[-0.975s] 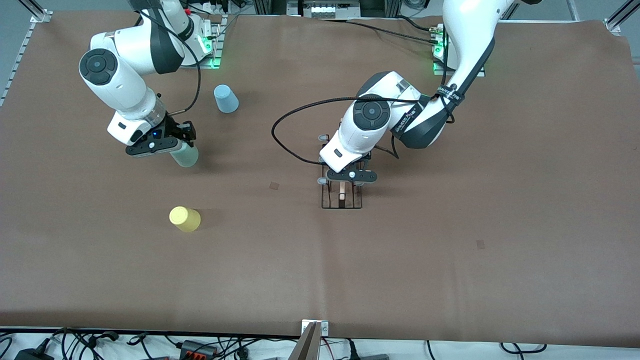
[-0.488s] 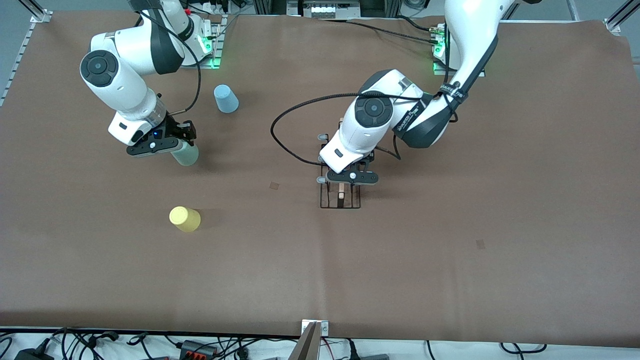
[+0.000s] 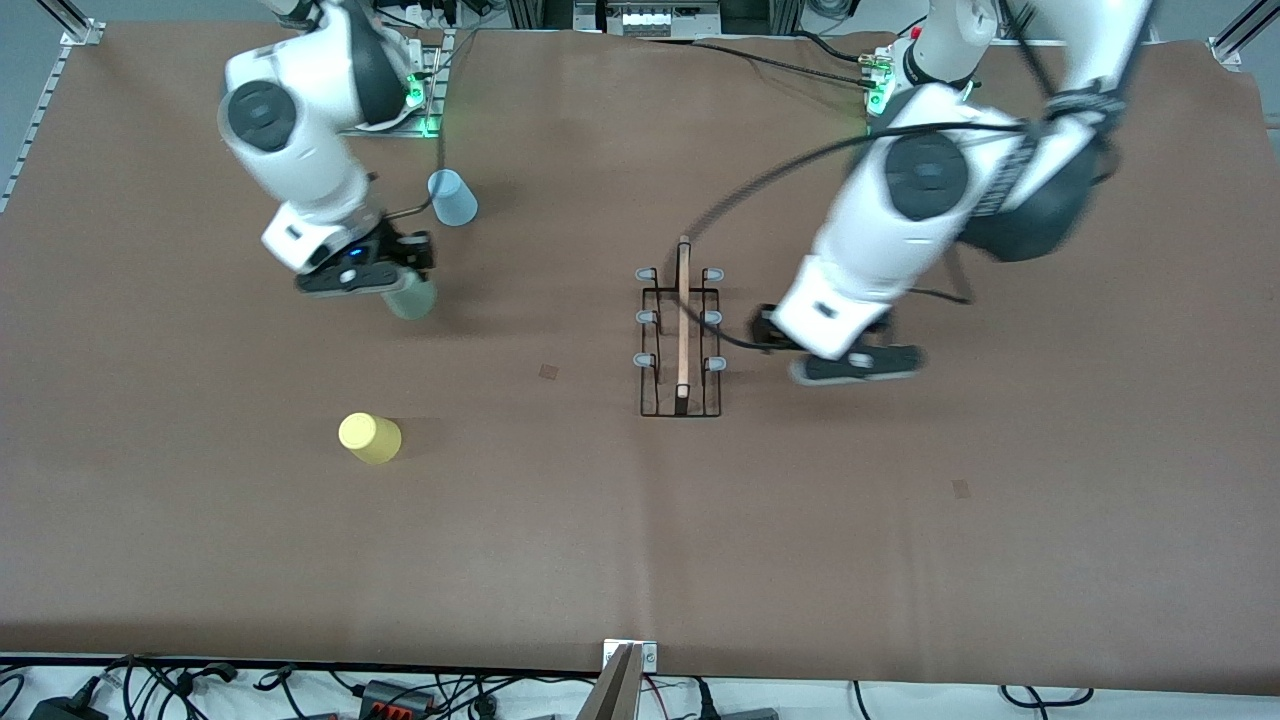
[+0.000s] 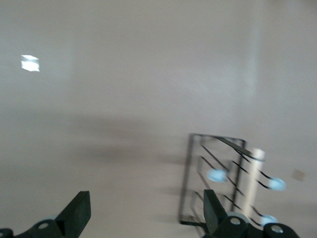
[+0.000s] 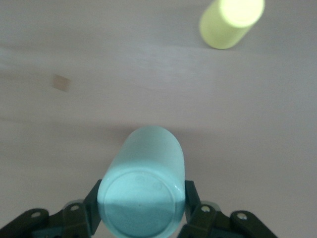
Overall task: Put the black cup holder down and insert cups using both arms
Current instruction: 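Release the rack and withdraw the left gripper while the right gripper lifts the cup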
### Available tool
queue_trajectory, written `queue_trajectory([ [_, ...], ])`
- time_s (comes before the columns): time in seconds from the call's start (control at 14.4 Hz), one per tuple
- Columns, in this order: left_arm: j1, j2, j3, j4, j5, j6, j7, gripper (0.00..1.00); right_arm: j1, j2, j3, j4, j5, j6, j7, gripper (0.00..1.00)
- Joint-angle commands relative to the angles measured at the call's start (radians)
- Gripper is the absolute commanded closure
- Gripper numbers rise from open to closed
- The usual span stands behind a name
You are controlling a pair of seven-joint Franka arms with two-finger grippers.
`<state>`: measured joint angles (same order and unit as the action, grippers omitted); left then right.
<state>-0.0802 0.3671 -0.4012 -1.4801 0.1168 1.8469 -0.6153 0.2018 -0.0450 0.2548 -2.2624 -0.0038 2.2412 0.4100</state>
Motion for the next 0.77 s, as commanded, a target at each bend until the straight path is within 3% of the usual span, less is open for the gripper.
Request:
queue_trajectory([
  [0.0, 0.138, -0.049, -0.004, -0.020, 0.012, -0.070, 0.304, 0.00, 0.063, 0.074, 0.085, 0.124, 0.013, -0.043, 0.290, 0.99],
  [0.21, 0.293, -0.056, -0.007, 0.004, 0.012, -0.086, 0.585, 0.00, 0.186, 0.186, 0.118, 0.277, 0.011, -0.043, 0.540, 0.99],
  [0.35, 0.358, -0.051, -0.004, 0.078, 0.014, -0.187, 0.720, 0.00, 0.267, 0.215, 0.118, 0.302, 0.011, -0.034, 0.655, 0.99],
  [0.49, 0.379, -0.047, -0.001, 0.145, 0.012, -0.282, 0.753, 0.00, 0.329, 0.246, 0.115, 0.329, -0.001, -0.032, 0.730, 0.99],
  [0.7, 0.413, -0.045, -0.001, 0.164, 0.015, -0.341, 0.755, 0.00, 0.340, 0.299, 0.115, 0.403, -0.004, -0.034, 0.756, 0.99],
])
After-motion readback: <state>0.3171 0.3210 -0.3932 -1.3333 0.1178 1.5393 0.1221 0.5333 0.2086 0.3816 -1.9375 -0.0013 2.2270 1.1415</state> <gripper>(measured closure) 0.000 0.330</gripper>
